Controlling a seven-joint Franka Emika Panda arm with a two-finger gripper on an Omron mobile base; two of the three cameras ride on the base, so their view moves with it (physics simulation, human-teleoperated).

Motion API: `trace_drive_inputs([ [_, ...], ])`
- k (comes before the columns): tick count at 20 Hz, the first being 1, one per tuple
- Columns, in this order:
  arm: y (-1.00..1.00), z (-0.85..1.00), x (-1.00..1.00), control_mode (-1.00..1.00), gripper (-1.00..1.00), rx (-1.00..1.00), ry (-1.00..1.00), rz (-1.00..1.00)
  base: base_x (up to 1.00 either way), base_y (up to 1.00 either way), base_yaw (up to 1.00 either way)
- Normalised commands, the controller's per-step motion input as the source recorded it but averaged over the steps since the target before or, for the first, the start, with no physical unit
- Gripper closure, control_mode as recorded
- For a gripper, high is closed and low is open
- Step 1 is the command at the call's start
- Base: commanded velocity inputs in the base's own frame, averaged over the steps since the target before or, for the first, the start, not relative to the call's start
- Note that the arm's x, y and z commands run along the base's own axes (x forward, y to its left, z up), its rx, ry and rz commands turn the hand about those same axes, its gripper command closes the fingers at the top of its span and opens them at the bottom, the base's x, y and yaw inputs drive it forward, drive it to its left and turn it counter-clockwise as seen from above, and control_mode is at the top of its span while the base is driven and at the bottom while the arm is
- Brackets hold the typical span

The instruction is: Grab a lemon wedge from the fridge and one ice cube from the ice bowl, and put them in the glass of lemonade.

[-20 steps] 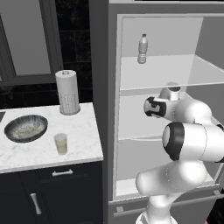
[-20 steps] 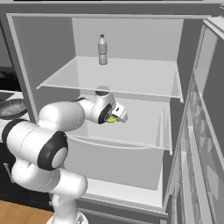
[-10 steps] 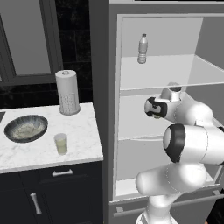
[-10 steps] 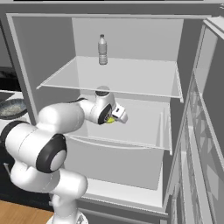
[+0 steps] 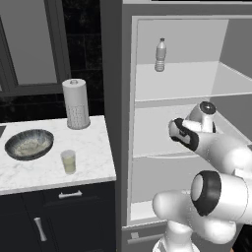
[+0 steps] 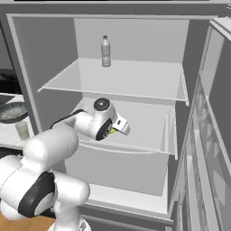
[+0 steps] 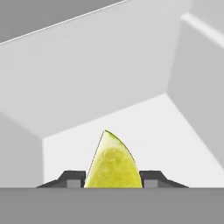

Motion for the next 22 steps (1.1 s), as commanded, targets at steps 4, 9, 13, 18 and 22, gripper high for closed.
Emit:
trace_drive_inputs([
  [4, 0.0, 0.2, -0.67, -1.0, 1.0, 0.01, -0.05, 0.0, 0.0, 0.0, 0.0],
  [9, 0.0, 0.75, -0.83, -1.0, 1.0, 0.04, 0.01, 0.0, 0.0, 0.0, 0.0],
  [13, 0.0, 1.0, -0.89, -1.0, 1.0, 0.01, 0.16, 0.0, 0.0, 0.0, 0.0],
  [18, 0.27, 0.99, -0.72, -1.0, 1.0, 0.0, 0.36, 0.1, 0.0, 0.0, 0.0],
  [22, 0.79, 0.69, -0.63, -1.0, 1.0, 0.0, 0.37, 0.28, 0.0, 0.0, 0.0],
])
